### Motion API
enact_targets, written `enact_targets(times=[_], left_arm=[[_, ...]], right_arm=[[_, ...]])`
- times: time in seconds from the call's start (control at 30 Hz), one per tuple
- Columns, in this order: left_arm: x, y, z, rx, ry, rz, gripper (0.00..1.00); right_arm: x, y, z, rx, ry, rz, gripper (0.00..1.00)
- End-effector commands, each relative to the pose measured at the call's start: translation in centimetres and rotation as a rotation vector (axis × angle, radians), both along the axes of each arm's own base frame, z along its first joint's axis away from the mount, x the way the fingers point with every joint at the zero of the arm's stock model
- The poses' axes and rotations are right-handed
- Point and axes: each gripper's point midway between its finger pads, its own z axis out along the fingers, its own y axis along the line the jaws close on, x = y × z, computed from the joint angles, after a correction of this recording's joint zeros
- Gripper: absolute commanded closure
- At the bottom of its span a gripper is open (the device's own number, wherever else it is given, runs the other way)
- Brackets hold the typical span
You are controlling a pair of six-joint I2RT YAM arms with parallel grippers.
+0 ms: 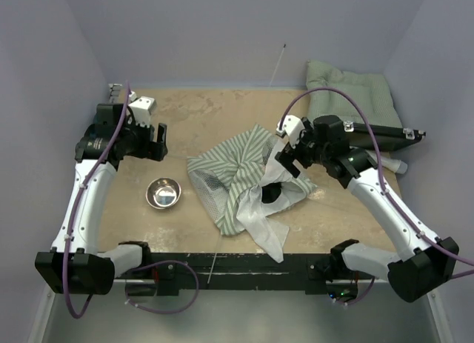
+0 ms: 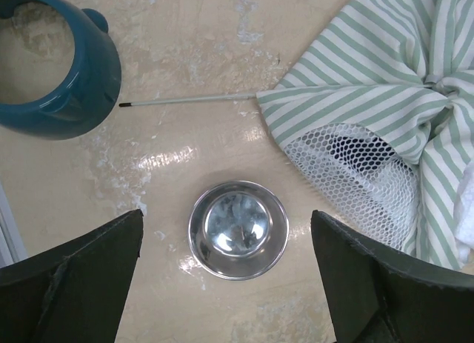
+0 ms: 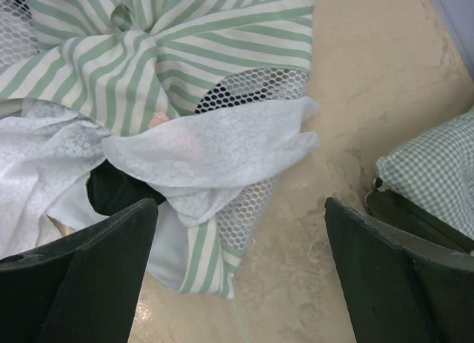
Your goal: Set up the pet tent
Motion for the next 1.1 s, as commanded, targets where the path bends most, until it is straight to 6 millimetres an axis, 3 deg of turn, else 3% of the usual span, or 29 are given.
enact_targets(times=[0.0, 0.23, 0.4, 0.63, 0.77, 0.87, 0.97, 1.03, 1.07], left_arm=[[0.8, -0.5, 3.4, -0.064, -0.100, 0.025, 0.00], [0.1, -1.6, 5.8, -0.142, -0.158, 0.020, 0.00], [-0.8, -1.6, 5.3, -0.155, -0.153, 0.035, 0.00], [-1.2, -1.7, 4.1, -0.153, -0.123, 0.033, 0.00], [-1.6, -2.4, 3.6, -0.186, -0.098, 0.006, 0.00], [-2.3, -3.5, 3.2, -0.228, -0.065, -0.050, 0.00], [-3.0, -4.8, 3.2, -0.268, -0.043, -0.127, 0.00], [-3.3, -5.5, 3.2, -0.290, -0.034, -0.166, 0.00], [-3.4, -5.6, 3.1, -0.283, -0.039, -0.198, 0.00]], right_arm=[[0.4, 2.1, 0.0, -0.028, -0.020, 0.057, 0.02], [1.2, 6.3, -2.6, -0.063, 0.010, 0.127, 0.02], [2.3, 8.7, -5.7, -0.093, 0.052, 0.159, 0.02], [1.3, 13.3, -10.9, -0.081, 0.189, 0.297, 0.02], [0.6, 14.6, -13.8, -0.083, 0.261, 0.330, 0.11], [0.7, 15.2, -14.6, -0.064, 0.282, 0.327, 0.25], [1.5, 15.9, -13.5, -0.029, 0.254, 0.308, 0.52], [2.1, 16.2, -12.0, -0.009, 0.221, 0.300, 0.80], [2.5, 16.4, -11.1, 0.002, 0.199, 0.299, 1.00]])
